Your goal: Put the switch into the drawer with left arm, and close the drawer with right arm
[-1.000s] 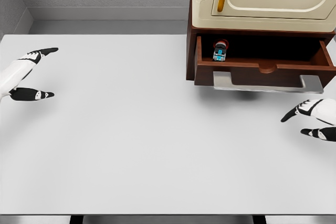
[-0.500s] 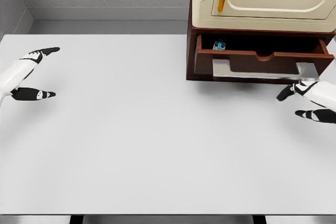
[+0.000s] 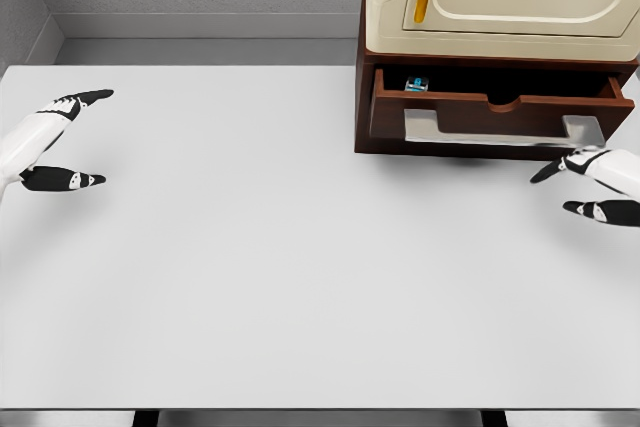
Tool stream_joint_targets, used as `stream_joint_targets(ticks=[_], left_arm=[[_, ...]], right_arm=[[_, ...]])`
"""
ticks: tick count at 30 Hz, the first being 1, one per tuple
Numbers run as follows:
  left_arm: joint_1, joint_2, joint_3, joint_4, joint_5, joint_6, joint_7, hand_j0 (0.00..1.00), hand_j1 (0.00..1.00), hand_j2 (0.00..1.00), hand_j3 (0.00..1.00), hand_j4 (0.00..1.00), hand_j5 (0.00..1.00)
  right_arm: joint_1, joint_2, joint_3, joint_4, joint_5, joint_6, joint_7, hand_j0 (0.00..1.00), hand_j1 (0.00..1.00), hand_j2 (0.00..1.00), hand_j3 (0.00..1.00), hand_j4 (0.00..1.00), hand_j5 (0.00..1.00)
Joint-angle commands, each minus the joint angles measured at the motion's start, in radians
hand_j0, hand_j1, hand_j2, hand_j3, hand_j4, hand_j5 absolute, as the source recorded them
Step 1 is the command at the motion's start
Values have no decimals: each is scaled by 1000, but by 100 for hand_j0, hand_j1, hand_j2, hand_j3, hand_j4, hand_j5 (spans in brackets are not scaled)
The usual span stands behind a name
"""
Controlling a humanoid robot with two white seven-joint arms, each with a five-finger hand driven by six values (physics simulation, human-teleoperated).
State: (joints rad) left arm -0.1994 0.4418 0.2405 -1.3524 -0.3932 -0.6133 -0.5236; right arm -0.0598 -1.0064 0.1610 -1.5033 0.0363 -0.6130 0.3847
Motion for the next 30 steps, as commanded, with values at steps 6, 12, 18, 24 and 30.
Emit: stream_joint_targets(ticks=[6,12,18,24,30], left_arm=[[0,-3,-1,-11,8,2,0,100,100,100,100,100,100],[0,-3,0,-11,8,2,0,100,100,100,100,100,100],[0,-3,-1,-14,7,2,0,100,100,100,100,100,100],[0,-2,0,-8,7,2,0,100,100,100,100,100,100],[0,-3,0,-13,7,2,0,100,100,100,100,100,100]], right_arm=[[-35,38,3,9,1,2,2,66,66,66,66,66,66],[-106,71,72,74,22,2,3,66,66,66,66,66,66],[-178,94,123,135,33,2,3,66,66,66,66,66,66],[-245,126,164,186,33,2,2,66,66,66,66,66,66],[-265,135,172,201,33,2,2,66,66,66,66,66,66]])
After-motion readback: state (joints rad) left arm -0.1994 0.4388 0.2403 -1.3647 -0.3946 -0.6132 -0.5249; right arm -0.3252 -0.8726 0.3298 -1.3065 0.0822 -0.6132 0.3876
